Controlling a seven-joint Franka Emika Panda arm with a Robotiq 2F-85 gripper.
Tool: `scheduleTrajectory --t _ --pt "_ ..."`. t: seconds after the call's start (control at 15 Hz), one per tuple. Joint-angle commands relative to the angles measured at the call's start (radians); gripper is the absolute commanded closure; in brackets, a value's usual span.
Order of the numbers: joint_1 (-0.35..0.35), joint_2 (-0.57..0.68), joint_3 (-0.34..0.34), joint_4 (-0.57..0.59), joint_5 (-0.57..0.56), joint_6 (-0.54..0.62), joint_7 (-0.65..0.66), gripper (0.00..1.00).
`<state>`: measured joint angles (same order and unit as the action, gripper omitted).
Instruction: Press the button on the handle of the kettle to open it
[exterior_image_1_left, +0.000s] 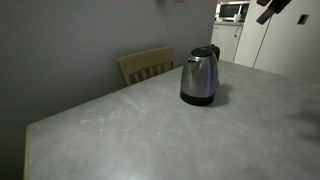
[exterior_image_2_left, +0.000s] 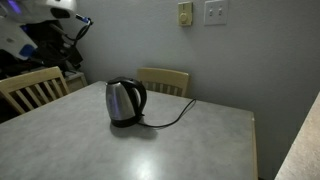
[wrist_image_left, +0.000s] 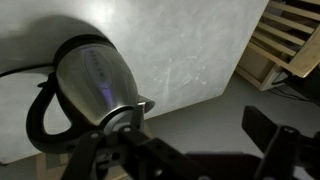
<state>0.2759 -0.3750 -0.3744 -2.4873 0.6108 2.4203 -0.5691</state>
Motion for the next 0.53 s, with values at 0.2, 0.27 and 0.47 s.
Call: scheduleTrajectory --t 0.2,0.27,0.47 --pt "-0.175 0.186 0.188 0.163 -0.254 0.072 0.254 0.0" --pt "-0.197 0.192 0.203 0.193 -0.303 0.046 0.306 0.0" --pt "-0.233 0.212 0.201 0.297 -0.331 -0.117 0.372 0.0"
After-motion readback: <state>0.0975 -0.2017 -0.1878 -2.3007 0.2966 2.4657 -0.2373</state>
